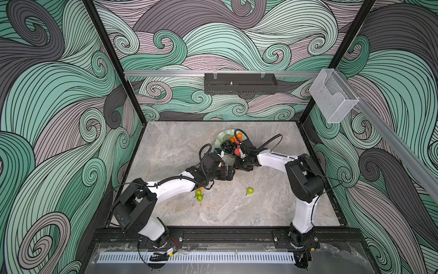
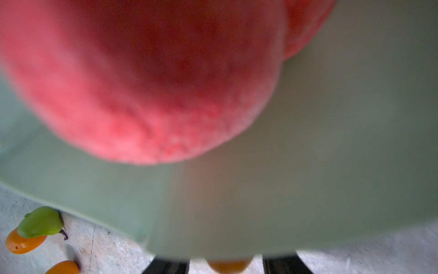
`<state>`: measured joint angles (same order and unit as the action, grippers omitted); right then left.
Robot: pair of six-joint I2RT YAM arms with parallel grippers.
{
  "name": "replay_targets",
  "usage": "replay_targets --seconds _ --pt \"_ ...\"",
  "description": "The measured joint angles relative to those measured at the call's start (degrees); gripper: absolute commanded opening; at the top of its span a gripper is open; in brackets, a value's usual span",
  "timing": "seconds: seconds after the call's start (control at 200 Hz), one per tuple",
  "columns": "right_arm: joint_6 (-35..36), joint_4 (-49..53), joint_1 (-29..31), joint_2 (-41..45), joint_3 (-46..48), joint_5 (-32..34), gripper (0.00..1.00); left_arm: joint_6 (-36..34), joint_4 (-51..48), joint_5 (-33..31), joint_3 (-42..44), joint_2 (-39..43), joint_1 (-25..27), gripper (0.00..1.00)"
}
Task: Place and organize the fake fruits in the fruit bowl
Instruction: 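Lower right gripper to a kumquat at the bowl's near rim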
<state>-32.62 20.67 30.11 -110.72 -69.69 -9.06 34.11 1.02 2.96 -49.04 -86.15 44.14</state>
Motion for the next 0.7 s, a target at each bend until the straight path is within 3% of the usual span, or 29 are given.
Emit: replay_targets --seconds 0.7 --pt "0.92 1.49 0.31 -1.07 -1.55 0.94 0.4 -0.04 -0.61 -0.46 -0.02 -0.02 0.0 0.99"
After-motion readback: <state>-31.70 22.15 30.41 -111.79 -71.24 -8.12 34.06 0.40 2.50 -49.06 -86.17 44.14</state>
